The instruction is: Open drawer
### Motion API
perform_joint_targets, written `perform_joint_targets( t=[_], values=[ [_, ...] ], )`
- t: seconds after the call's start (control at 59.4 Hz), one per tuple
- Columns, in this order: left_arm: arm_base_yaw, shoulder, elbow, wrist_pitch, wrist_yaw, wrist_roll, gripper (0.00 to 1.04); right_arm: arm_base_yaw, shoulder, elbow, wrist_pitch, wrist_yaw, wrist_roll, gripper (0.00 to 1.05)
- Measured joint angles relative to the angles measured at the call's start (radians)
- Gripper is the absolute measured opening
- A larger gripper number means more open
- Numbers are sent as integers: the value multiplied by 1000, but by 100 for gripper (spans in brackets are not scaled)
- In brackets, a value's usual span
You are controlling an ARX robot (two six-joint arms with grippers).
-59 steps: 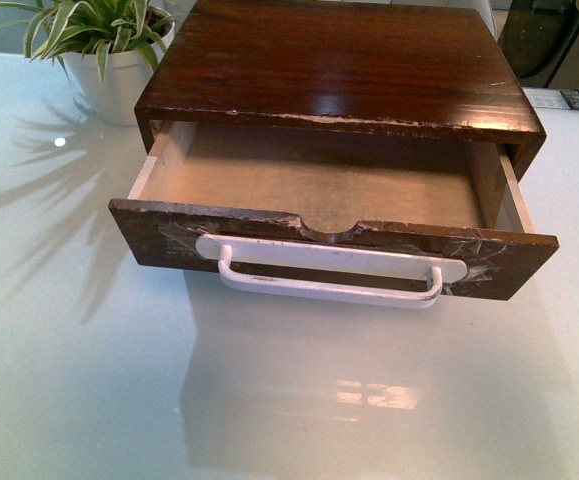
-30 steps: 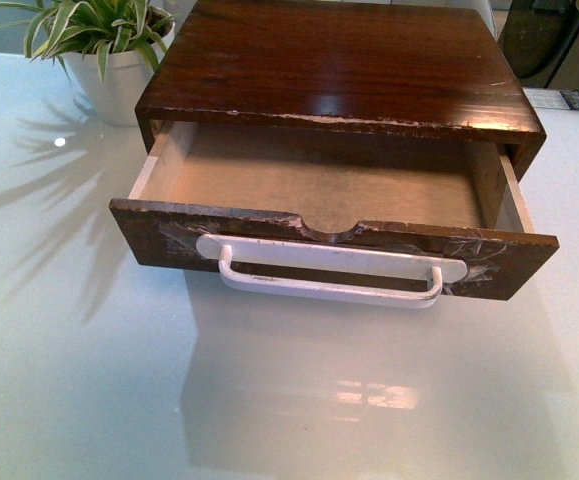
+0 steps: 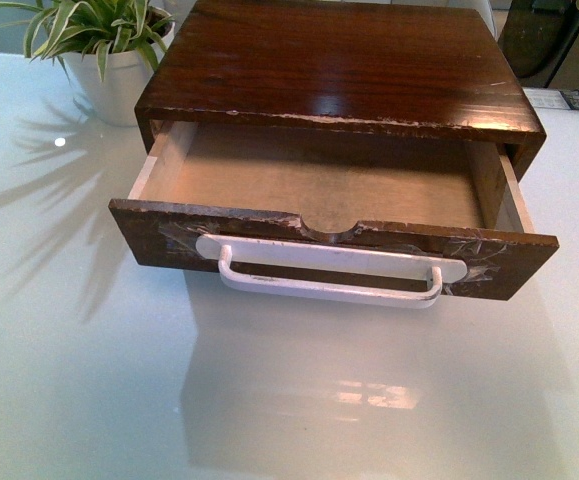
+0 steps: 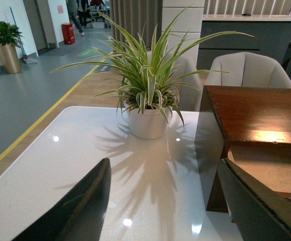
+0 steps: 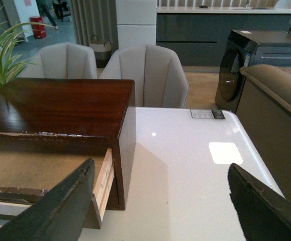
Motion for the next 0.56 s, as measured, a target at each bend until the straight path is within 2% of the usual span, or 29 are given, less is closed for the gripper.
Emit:
perform_joint_targets(
  t=[0.034, 0.067, 0.152, 0.556],
  values=[
    [0, 0, 0, 0, 0, 0, 80, 0, 0, 0, 0, 0, 0, 94],
    [0, 0, 0, 0, 0, 0, 85, 0, 0, 0, 0, 0, 1, 97],
    [0, 0, 0, 0, 0, 1, 98, 0, 0, 0, 0, 0, 1, 96],
    [0, 0, 0, 0, 0, 0, 96, 0, 0, 0, 0, 0, 1, 96]
  ],
)
